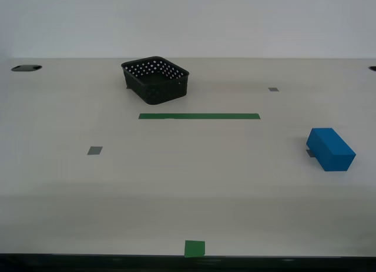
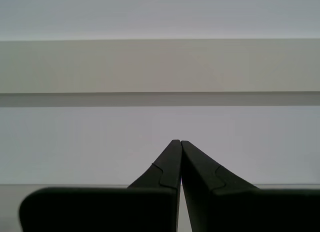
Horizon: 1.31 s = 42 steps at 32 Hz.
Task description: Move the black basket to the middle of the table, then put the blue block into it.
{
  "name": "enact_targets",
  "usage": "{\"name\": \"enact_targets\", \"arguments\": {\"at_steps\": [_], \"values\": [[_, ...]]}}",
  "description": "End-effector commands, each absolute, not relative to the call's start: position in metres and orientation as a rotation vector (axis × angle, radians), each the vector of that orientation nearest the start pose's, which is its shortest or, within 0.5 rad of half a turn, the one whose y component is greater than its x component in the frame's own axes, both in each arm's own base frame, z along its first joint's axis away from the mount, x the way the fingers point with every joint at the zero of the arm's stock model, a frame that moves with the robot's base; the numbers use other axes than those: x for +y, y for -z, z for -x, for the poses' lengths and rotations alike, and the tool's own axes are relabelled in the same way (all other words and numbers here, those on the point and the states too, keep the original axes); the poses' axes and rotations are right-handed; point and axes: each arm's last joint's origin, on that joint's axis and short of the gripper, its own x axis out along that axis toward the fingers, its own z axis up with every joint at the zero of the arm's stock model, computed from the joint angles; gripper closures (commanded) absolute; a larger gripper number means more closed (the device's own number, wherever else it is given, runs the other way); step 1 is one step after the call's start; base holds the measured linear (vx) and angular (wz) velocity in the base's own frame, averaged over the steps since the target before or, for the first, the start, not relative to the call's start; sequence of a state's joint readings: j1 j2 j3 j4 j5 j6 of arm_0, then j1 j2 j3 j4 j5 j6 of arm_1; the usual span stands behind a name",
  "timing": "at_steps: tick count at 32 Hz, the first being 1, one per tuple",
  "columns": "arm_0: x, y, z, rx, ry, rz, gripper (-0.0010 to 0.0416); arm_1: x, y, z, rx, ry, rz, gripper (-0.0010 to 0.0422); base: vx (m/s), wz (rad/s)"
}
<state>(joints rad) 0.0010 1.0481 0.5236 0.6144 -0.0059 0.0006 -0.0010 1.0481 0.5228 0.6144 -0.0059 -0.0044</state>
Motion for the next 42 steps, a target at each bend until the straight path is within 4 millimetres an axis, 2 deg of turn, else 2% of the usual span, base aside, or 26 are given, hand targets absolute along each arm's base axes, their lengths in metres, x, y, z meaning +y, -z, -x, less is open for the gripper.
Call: {"name": "enact_targets", "arguments": {"at_steps": [1, 15, 20, 25, 32, 36, 40, 42], "values": [[0.0, -0.267, -0.227, -0.059, -0.007, -0.001, 0.0405, 0.0, -0.271, -0.227, -0.093, -0.005, 0.015, 0.0412, 0.0, 0.0], [0.0, -0.267, -0.227, -0.059, -0.007, 0.003, 0.0405, 0.0, -0.27, -0.227, -0.078, -0.004, 0.036, 0.0412, 0.0, 0.0], [0.0, -0.267, -0.227, -0.049, -0.007, 0.005, 0.0405, 0.0, -0.27, -0.23, 0.047, -0.007, 0.063, 0.0412, 0.0, 0.0], [0.0, -0.274, -0.232, 0.094, -0.007, 0.005, 0.0405, 0.0, -0.282, -0.235, 0.221, -0.013, 0.071, 0.0412, 0.0, 0.0], [0.0, -0.304, -0.233, 0.31, -0.006, -0.002, 0.0405, 0.0, -0.305, -0.243, 0.384, -0.038, 0.171, 0.0412, 0.0, 0.0], [0.0, -0.322, -0.228, 0.411, 0.005, -0.004, 0.0405, -0.002, -0.303, -0.259, 0.478, 0.003, 0.21, 0.0412, 0.0, 0.0], [0.0, -0.336, -0.222, 0.484, 0.008, -0.014, 0.0405, -0.007, -0.287, -0.282, 0.575, 0.101, 0.281, 0.0412, 0.0, 0.0], [0.0, -0.34, -0.219, 0.518, 0.012, -0.025, 0.0405, -0.01, -0.273, -0.298, 0.645, 0.122, 0.305, 0.0412, 0.0, 0.0]]}}
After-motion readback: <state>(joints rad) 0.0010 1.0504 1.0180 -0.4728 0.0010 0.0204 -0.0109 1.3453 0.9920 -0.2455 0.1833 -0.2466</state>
